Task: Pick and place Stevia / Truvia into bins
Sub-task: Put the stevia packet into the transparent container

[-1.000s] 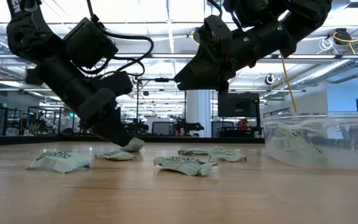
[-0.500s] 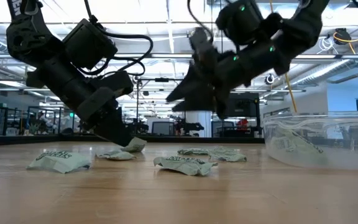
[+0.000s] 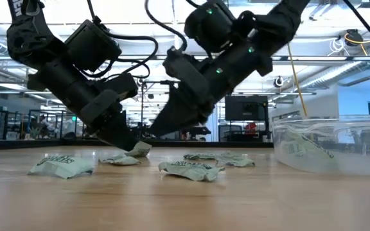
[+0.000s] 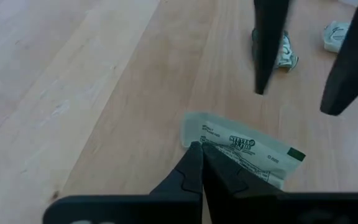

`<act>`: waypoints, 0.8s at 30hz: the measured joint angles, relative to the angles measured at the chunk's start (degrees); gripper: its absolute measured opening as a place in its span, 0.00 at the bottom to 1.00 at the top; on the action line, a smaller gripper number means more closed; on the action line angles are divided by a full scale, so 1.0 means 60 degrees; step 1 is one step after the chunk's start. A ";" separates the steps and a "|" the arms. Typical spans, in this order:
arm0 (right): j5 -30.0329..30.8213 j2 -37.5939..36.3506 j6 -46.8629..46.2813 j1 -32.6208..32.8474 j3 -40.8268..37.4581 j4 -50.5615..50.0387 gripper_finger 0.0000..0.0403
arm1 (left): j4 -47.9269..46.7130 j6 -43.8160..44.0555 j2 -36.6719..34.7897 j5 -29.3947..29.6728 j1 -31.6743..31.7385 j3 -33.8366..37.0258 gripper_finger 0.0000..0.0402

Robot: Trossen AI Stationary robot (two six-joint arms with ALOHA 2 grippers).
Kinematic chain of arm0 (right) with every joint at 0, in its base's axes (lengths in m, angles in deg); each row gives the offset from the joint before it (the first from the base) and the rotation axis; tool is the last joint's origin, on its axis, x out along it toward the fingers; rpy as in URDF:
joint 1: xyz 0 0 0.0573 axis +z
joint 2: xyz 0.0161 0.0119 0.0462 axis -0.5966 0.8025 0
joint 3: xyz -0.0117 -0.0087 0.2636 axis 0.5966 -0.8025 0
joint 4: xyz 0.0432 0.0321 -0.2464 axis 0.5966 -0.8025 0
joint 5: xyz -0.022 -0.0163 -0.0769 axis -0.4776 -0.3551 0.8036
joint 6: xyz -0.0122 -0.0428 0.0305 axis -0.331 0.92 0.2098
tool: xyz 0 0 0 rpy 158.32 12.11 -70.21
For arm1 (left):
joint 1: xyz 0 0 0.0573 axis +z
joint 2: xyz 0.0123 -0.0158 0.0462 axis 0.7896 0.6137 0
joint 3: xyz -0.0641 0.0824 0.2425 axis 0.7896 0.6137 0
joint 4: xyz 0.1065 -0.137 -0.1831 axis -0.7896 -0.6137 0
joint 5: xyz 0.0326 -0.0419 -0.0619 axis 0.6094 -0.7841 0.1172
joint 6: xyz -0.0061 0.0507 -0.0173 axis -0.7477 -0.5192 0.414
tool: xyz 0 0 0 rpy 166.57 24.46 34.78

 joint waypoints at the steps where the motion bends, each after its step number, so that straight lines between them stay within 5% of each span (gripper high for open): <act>1: 0.0156 -0.0004 0.0694 0.0098 0.0085 -0.0168 0.32 | -0.0043 0.0000 0.0000 0.0004 -0.0004 0.0000 0.02; 10: 0.0616 0.0059 0.5314 0.0459 0.0108 0.0162 0.32 | -0.0038 0.0000 -0.0007 -0.0025 0.0015 -0.0007 0.02; 24: 0.0188 0.1158 0.6226 0.0067 0.0090 0.1428 0.32 | 0.0000 0.0030 -0.0007 -0.0029 0.0015 -0.0004 0.01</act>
